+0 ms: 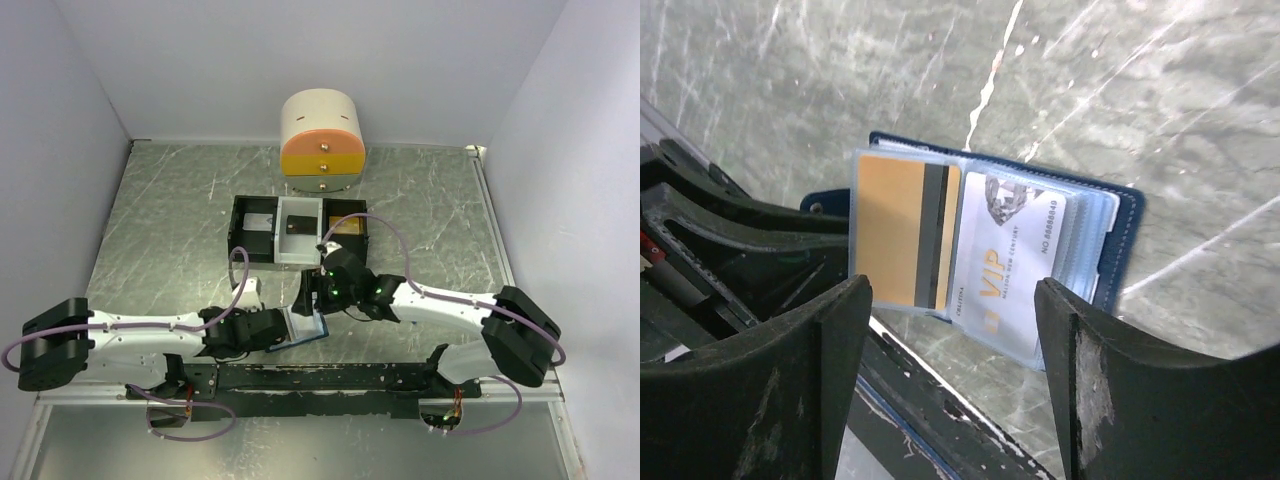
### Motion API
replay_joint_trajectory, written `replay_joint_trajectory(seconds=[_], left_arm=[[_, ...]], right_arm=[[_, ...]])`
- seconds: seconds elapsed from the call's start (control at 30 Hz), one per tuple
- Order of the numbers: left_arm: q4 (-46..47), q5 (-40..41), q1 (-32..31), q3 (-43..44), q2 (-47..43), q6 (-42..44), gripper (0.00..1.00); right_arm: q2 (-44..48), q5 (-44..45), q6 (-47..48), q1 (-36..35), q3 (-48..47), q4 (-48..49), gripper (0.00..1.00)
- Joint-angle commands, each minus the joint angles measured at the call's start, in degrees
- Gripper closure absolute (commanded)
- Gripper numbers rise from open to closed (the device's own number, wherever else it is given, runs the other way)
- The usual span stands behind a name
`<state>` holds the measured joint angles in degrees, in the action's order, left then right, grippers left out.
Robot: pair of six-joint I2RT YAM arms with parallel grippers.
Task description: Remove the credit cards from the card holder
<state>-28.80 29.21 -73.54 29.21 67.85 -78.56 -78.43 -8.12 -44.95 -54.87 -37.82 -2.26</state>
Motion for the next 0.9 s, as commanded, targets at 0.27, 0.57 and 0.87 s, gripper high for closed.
replay_joint_trajectory(seconds=[0.27, 0.57, 0.87], left_arm=[[-7.2, 2.4, -1.2, 1.9, -4.6, -2.3, 0.66], [-14.1, 4.9, -2.5, 4.3, -8.4, -5.0, 0.65], [-8.6, 4.4, -2.9, 2.4, -11.7, -2.7, 0.64]], right_arm=[[3.3, -1.9, 1.6, -0.2, -0.9, 3.8, 0.4], [-7.8, -5.2, 1.9, -5.0, -5.6, 6.5, 0.76], [-12.0, 10.3, 2.4, -7.7, -6.5, -2.3, 0.84]])
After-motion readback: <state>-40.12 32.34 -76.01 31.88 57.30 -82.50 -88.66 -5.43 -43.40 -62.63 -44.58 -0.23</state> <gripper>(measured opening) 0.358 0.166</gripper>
